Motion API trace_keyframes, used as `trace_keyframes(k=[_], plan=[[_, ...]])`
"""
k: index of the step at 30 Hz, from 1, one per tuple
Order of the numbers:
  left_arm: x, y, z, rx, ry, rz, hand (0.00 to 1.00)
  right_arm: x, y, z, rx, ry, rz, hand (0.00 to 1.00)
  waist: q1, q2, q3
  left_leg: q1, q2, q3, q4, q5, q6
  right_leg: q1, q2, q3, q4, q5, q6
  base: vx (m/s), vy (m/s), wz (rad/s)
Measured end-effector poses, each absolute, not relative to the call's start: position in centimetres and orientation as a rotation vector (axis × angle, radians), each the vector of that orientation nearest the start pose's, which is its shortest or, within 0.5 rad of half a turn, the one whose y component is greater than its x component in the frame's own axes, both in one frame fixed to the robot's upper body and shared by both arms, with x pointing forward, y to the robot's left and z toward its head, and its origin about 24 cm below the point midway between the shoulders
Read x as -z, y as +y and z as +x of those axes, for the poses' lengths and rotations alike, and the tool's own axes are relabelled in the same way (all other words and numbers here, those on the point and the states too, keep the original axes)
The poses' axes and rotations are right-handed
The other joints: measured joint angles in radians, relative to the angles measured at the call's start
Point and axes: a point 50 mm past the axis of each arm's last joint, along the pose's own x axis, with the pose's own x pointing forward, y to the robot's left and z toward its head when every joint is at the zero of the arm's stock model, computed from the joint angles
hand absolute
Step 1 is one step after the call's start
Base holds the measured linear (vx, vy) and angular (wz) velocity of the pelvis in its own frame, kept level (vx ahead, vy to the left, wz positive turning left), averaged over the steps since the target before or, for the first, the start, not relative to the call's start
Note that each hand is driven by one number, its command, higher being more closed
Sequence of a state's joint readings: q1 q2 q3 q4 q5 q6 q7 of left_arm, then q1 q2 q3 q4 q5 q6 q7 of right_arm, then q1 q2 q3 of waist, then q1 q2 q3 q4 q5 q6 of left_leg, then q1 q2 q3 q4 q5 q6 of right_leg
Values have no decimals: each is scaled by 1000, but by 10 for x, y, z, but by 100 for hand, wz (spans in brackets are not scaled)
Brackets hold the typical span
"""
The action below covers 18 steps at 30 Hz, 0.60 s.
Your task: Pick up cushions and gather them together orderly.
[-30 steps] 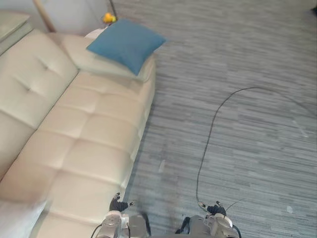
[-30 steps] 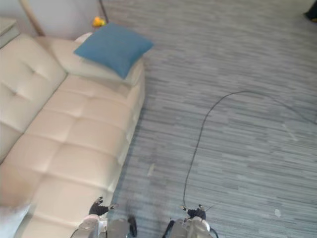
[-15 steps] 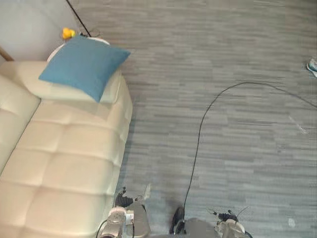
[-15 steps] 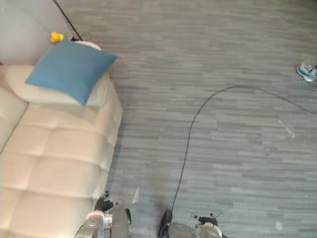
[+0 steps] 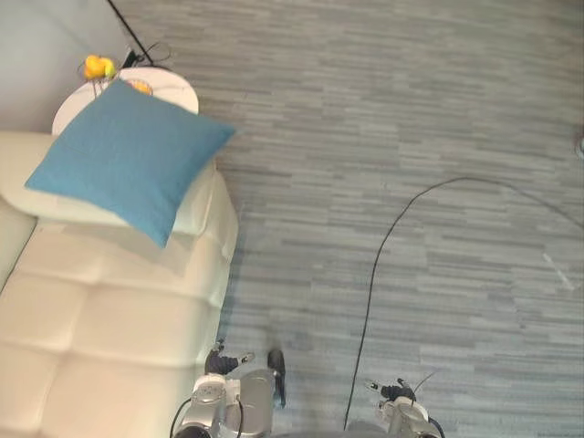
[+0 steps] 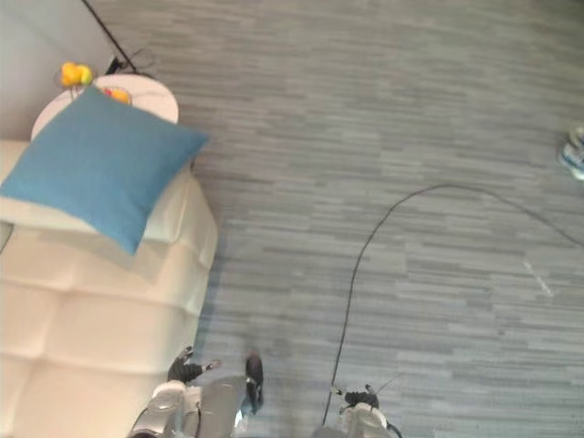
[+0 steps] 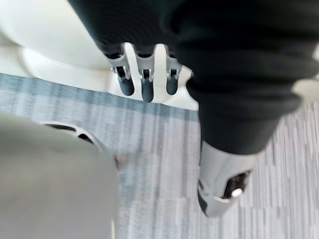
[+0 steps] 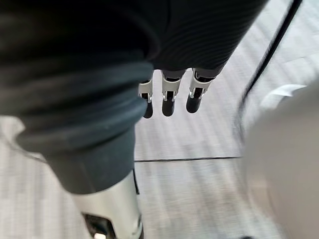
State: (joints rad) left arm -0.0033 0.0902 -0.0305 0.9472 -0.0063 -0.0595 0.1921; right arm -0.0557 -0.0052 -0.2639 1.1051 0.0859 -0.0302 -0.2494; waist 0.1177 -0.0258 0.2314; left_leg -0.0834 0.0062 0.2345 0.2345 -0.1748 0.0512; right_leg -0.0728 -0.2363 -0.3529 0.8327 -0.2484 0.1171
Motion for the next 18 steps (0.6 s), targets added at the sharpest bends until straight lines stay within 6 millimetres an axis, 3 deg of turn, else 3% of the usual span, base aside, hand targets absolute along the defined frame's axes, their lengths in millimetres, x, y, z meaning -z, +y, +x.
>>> trace_keyframes(k=[1,4,5,6,7,8,9,10,12,13,14,15,18], plan=[[138,187,153,-187,876,184,0,153,-192,134,494,1026,80,0,-10,5,2,56,3,-16,-39,0,-1,-33,1,-40,-61,-29,-25,485,58,36],[137,186,155,-187,871,179,0,150,-194,138,491,999,71,0,-21,18,4,114,20,-57,-74,-6,-10,-108,38,-60,-277,-32,-46,392,-48,47],[138,185,153,-188,880,178,0,146,-195,144,479,965,57,0,-31,27,7,142,33,-79,-93,-11,-18,-152,80,-7,-429,14,-44,416,-144,65],[141,185,149,-188,897,180,0,144,-194,147,466,949,40,0,-42,28,6,163,41,-99,-95,-29,-44,-175,112,52,-577,106,-45,499,-184,68],[141,185,147,-190,903,179,0,144,-194,147,463,951,33,0,-45,26,5,174,41,-107,-95,-37,-55,-177,117,68,-617,139,-45,587,-309,116],[144,187,138,-204,925,177,0,146,-194,143,452,963,1,0,-57,7,-10,221,26,-160,-86,-101,-91,-177,110,135,-648,316,-74,603,-375,117],[146,183,135,-212,934,167,0,144,-204,144,449,956,-48,0,-53,54,-37,213,68,-201,-60,-119,-105,-193,124,100,-564,260,-99,605,-405,132],[147,178,134,-207,939,156,0,143,-210,145,452,952,-70,0,-54,75,-49,185,82,-220,-11,-126,-115,-192,127,74,-557,216,-101,590,-389,104],[148,172,132,-211,945,127,0,142,-216,143,460,960,-85,0,-54,118,-46,26,143,-215,294,-119,-126,-135,144,-9,-571,165,-127,419,-299,104],[147,172,133,-222,941,113,0,142,-218,142,461,963,-87,0,-54,126,-42,-7,164,-208,373,-110,-125,-113,153,-29,-583,156,-134,340,-240,85],[145,174,135,-244,920,92,0,142,-217,142,455,963,-94,0,-39,127,-30,-77,223,-158,544,-100,-111,-39,178,-72,-617,132,-148,341,-204,61],[142,177,139,-249,892,92,0,143,-217,141,451,967,-98,0,-22,114,-21,-106,247,-94,610,-111,-92,24,183,-99,-644,114,-159,401,-243,61],[139,178,144,-250,865,94,0,142,-215,144,446,956,-102,0,-16,86,-20,-189,244,12,565,-125,-69,103,176,-164,-712,112,-144,264,-143,71]])
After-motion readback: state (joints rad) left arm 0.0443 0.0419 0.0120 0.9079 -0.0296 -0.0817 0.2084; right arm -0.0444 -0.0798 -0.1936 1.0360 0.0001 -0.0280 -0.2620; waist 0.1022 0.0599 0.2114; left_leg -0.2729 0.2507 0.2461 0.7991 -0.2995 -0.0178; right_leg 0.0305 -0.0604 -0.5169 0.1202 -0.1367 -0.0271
